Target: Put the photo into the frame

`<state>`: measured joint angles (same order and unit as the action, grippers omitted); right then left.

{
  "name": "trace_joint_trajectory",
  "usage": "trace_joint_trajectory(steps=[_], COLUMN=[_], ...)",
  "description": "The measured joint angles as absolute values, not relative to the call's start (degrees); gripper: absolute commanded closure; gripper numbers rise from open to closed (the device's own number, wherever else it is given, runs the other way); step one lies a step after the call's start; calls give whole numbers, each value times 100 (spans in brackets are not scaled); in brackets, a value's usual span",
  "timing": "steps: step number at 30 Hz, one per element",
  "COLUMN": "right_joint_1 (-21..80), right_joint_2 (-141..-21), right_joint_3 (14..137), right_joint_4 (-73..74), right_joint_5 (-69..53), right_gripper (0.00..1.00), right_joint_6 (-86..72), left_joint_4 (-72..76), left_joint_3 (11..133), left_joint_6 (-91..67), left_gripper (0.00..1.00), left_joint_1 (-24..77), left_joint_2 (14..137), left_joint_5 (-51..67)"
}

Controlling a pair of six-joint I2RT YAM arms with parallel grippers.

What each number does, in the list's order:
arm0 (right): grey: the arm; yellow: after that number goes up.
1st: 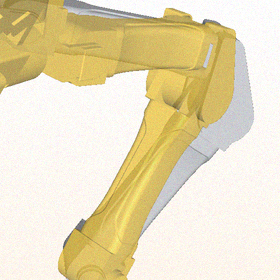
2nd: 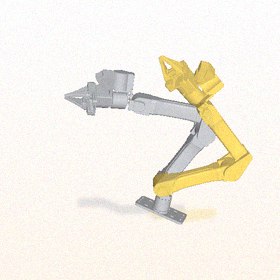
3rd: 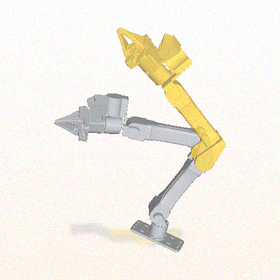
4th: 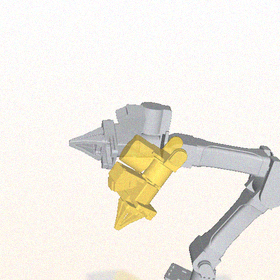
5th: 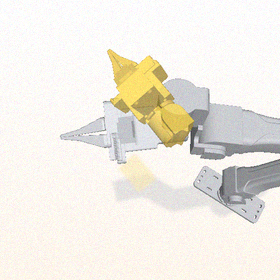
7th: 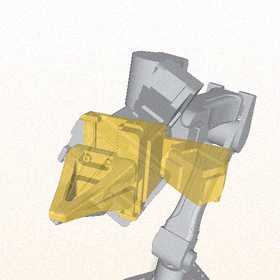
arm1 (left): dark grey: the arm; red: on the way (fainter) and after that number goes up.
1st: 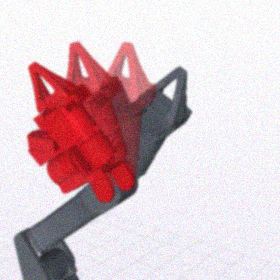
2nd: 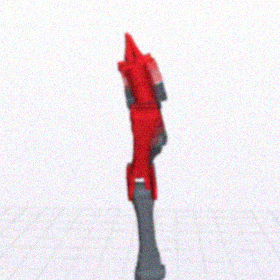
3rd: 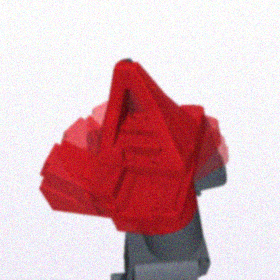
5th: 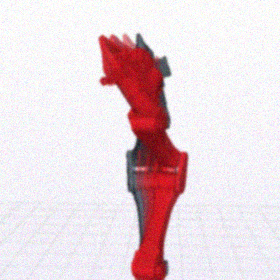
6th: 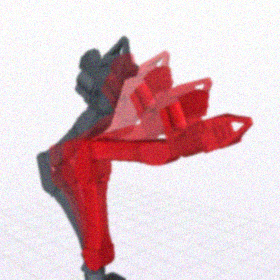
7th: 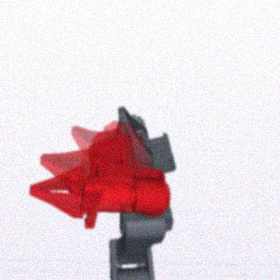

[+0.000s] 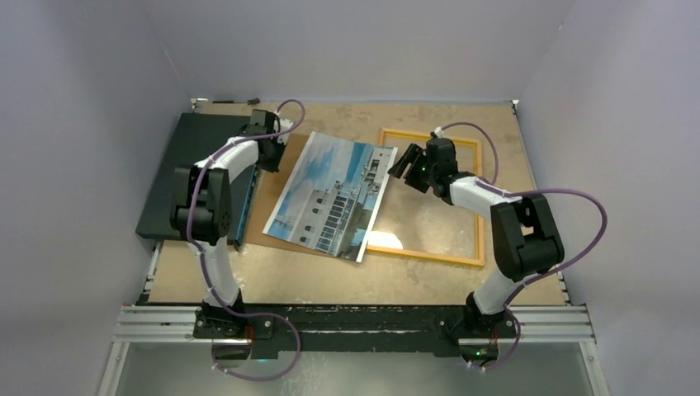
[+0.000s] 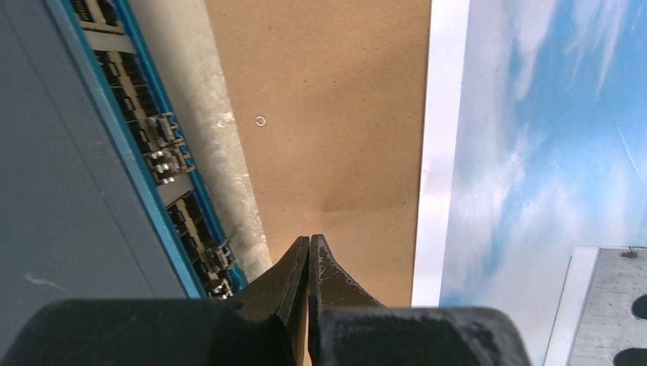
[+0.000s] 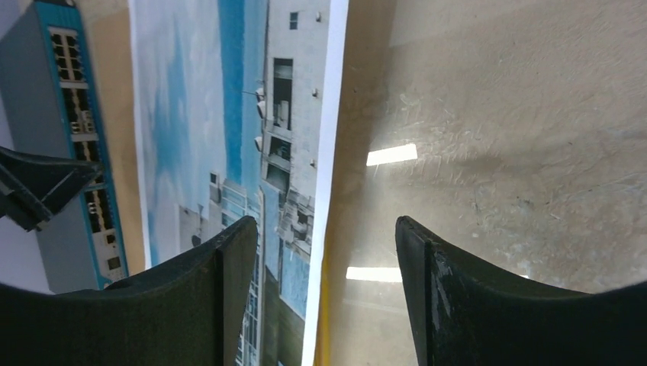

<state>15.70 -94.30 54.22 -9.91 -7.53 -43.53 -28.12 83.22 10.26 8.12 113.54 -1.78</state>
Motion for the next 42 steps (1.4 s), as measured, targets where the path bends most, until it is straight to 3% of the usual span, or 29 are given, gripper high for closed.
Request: trace_joint_trajectory(steps=[8, 29, 31, 33, 35, 38, 42], right_joint_1=[1723, 2036, 2036, 2036, 2036, 2036, 2036], right_joint_2=[-9961, -10617, -10619, -10619, -10619, -10619, -10619], right_joint_3=[5448, 5603, 5603, 5592, 5579, 5553, 5553], right_joint_4=[-1328, -1793, -1865, -1986, -2095, -2298, -2493], right_joint_5=[-867, -1140, -1175, -1216, -1291, -1400, -1570], right_gripper=[46, 65, 72, 88, 97, 100, 97], right_joint_6=[-4394, -4689, -4735, -4781, -4827, -4906, -4947], left_joint_4=[-2591, -2176, -2126, -2053, -1988, -1905, -1811], left_joint_3=[8038, 7710, 7695, 7669, 7634, 7603, 7557], left_joint_6=[1013, 1026, 1031, 1031, 1037, 1068, 1074], left_gripper=[100, 100, 100, 100, 100, 100, 100], left_joint_1=[875, 1096, 1109, 1129, 1155, 1186, 1208], left_joint_2=[11354, 11356, 11356, 11356, 11356, 11354, 11332], left_joint_5=[128, 231, 228, 233, 224, 224, 235])
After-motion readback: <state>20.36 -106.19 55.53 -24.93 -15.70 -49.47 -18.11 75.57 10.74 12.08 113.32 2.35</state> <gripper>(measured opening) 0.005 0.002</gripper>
